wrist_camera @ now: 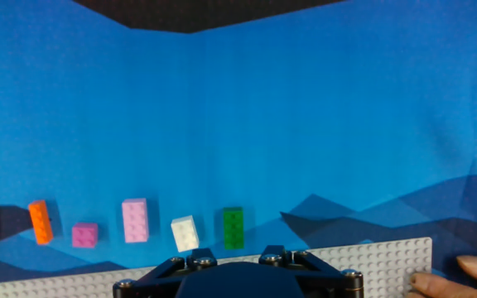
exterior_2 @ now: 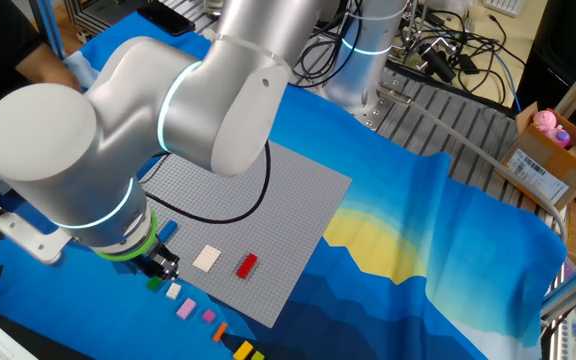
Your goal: Stack small Lego blocks one on top of the other
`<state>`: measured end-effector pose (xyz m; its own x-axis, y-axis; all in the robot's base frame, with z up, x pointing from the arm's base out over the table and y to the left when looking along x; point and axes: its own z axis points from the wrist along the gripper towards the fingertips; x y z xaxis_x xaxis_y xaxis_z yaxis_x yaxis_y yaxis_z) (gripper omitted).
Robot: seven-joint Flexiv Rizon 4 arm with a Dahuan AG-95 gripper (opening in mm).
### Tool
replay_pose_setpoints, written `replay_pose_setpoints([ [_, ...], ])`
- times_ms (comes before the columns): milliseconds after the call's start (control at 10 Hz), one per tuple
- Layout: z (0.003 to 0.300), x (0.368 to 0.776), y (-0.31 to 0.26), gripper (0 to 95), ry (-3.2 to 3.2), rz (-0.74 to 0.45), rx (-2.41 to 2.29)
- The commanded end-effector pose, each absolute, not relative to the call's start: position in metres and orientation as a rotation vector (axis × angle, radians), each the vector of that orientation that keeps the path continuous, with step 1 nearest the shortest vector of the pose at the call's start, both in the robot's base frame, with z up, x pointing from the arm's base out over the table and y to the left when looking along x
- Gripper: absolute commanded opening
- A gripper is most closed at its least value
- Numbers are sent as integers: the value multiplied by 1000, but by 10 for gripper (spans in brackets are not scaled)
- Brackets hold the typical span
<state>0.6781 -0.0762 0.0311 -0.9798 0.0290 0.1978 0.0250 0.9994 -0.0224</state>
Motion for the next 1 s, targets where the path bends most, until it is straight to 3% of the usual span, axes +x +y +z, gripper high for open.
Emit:
replay_pose_setpoints([
  [100,32,678,-76,380,-2933,27,-45],
  [1000,31,678,-75,380,-2944,34,-16],
])
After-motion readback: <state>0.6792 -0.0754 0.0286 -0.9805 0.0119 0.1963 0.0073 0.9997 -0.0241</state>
